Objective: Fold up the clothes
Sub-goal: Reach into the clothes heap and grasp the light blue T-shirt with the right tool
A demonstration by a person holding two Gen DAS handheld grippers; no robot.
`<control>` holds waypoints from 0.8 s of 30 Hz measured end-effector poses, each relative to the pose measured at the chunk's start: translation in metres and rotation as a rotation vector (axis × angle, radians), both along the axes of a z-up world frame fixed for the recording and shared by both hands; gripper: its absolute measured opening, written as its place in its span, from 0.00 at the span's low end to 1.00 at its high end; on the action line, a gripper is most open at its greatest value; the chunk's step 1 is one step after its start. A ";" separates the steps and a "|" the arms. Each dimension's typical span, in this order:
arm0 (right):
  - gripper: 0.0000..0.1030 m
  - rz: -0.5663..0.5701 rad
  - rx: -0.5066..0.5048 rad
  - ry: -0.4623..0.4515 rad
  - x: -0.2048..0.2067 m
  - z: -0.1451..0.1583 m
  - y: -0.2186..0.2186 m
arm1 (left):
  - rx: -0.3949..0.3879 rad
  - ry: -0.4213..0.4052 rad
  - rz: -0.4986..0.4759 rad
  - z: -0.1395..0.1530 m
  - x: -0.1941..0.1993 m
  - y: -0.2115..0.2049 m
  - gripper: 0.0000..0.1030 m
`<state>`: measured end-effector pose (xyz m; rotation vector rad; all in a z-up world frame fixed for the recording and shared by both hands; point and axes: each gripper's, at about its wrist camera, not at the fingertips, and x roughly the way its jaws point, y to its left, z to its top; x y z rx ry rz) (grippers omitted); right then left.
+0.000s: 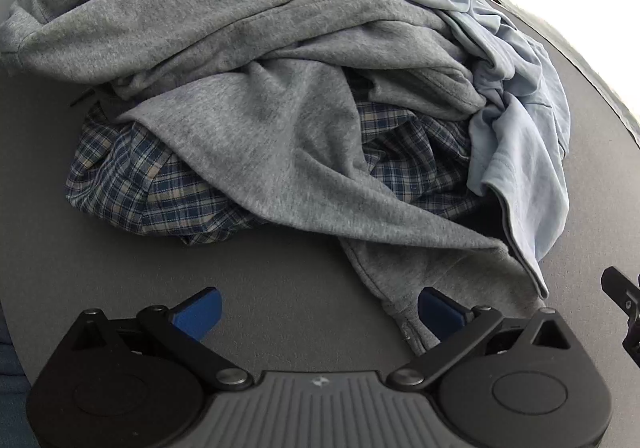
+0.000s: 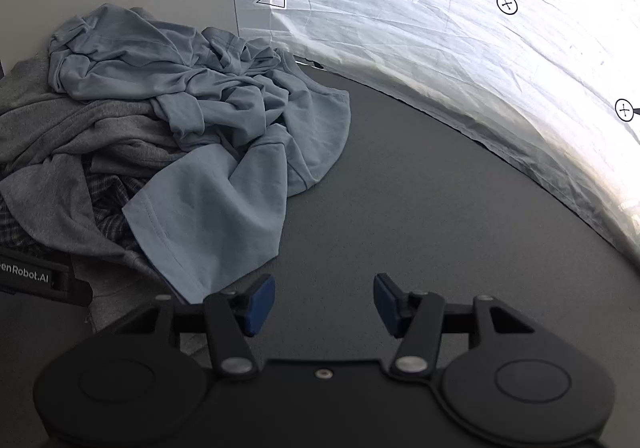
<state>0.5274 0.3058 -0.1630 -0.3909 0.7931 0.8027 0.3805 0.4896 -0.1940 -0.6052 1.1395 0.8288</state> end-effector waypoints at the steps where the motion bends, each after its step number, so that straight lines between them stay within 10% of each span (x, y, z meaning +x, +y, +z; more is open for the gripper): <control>1: 0.48 0.018 0.015 0.012 0.001 -0.002 0.006 | -0.007 -0.001 0.013 -0.001 0.000 0.004 1.00; 13: 0.44 0.007 0.097 0.086 -0.003 -0.016 0.049 | -0.045 0.034 0.093 -0.019 -0.004 0.032 1.00; 24: 0.62 0.000 0.071 0.153 0.028 -0.039 0.072 | -0.028 0.026 0.104 -0.024 -0.005 0.030 1.00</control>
